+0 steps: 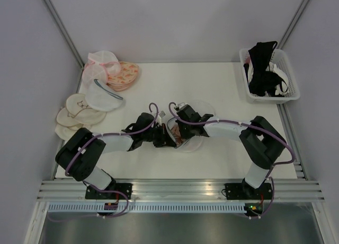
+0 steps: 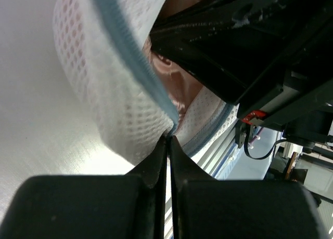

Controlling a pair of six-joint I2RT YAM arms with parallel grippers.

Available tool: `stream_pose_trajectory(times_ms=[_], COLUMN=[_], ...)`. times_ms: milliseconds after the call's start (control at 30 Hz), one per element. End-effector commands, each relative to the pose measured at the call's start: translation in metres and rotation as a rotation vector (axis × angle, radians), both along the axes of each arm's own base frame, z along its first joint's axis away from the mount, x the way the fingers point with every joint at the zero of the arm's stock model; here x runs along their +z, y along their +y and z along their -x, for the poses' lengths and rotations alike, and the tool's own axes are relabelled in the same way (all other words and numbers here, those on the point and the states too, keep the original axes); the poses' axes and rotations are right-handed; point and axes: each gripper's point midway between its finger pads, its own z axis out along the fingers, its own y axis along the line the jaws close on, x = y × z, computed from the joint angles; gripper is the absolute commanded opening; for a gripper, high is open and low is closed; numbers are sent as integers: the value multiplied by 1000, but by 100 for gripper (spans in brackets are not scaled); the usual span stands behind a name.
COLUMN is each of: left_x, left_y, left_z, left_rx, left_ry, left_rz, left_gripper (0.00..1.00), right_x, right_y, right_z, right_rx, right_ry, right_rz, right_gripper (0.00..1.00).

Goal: Unzip the laundry bag and remove the bra

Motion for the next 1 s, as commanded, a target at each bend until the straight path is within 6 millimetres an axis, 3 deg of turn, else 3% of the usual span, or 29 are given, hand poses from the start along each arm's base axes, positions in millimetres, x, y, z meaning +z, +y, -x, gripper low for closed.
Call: stream_pose_trajectory(times_ms=[0,67,100,167,200,267,367,467,500,533,567,633,667,700,733,833,867,967], left_x=[10,8,8,7,7,6,5,3,2,2,2,3,3,3,3,3,3,3], left_y=[1,2,3,4,4,5,5,6,6,6,6,6,5,5,6,6,6,6], left_z=[-2,-2,-2,-2,-3,-3,-4,-5,-4,-6,-6,-6,-7,-8,-8,-9,-9,-9], left_rx=[6,8,9,12,12,15,17,20,20,22,22,22,22,23,25,26,28,29], left_ry=[-25,-22,-23,-20,-21,-17,-17,-12,-9,-10,-9,-10,-10,-12,-11,-10,-9,-6], left_rz=[26,23,24,21,21,18,16,13,11,12,11,12,12,13,12,11,10,10], left_gripper=[2,2,2,2,2,2,2,2,2,2,2,2,2,2,2,2,2,2], right_x=[-16,6,31,58,80,100,125,131,144,142,158,165,190,198,220,251,278,297], right_y=[4,18,29,41,43,47,45,39,38,35,38,34,36,35,34,26,18,11], right_z=[37,40,42,43,41,46,49,57,48,54,56,63,68,70,76,95,107,109], right_rx=[82,124,158,193,202,235,267,274,278,256,315,290,399,408,452,538,600,653], right_ry=[136,129,109,90,62,77,88,148,103,152,135,215,163,178,153,144,143,155], right_rz=[-52,-143,-232,-343,-405,-490,-605,-703,-764,-806,-885,-986,-1079,-1126,-1216,-1348,-1450,-1505], right_gripper=[0,0,1,1,0,1,0,0,0,0,0,0,0,0,0,0,0,1])
